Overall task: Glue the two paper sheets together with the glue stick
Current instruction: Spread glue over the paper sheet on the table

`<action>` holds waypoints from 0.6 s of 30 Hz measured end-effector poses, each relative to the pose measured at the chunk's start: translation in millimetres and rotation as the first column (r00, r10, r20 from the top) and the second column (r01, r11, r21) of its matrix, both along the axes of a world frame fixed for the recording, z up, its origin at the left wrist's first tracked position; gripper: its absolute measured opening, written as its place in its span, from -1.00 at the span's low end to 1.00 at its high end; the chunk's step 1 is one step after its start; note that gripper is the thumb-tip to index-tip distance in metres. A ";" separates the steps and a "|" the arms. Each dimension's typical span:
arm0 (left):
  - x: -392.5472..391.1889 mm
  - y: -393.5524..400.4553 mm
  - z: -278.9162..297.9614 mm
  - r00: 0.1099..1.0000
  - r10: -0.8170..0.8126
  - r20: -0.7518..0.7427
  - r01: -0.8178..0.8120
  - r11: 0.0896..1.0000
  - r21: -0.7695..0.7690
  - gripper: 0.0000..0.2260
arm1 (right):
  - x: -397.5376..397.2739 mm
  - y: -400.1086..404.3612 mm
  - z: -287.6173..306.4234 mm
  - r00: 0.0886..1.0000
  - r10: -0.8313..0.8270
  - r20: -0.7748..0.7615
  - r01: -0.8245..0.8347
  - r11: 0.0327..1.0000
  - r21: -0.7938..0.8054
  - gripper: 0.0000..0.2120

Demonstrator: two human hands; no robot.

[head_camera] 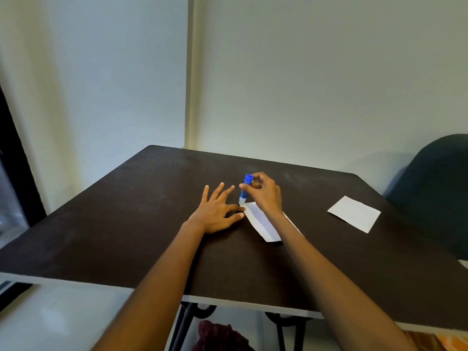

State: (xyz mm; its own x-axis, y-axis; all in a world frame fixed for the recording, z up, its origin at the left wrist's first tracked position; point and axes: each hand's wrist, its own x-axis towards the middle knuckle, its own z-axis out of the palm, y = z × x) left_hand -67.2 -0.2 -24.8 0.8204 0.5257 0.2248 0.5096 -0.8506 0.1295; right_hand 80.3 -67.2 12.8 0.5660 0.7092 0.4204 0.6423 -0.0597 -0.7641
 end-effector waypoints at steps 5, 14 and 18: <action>-0.1 -0.3 0.7 1.000 0.009 -0.010 -0.009 1.000 -0.010 -0.59 | 1.4 -0.8 -1.4 1.000 -0.009 0.012 0.009 1.000 -0.002 -0.69; -1.8 -1.1 1.6 1.000 -0.003 -0.012 0.003 1.000 -0.008 -0.59 | 29.8 -11.9 1.2 0.996 -0.084 0.028 0.084 0.996 -0.015 -0.75; -2.2 -1.7 2.3 1.000 0.000 -0.020 0.000 1.000 -0.001 -0.59 | 42.0 -17.5 1.1 0.993 -0.117 -0.016 0.116 0.993 -0.024 -0.74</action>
State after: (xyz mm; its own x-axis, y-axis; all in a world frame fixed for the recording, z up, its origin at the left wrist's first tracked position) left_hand -69.4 -1.9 -22.5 0.8249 0.5256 0.2081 0.5118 -0.8507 0.1199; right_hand 122.3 -84.7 13.9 0.6521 0.6472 0.3948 0.6171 -0.1507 -0.7723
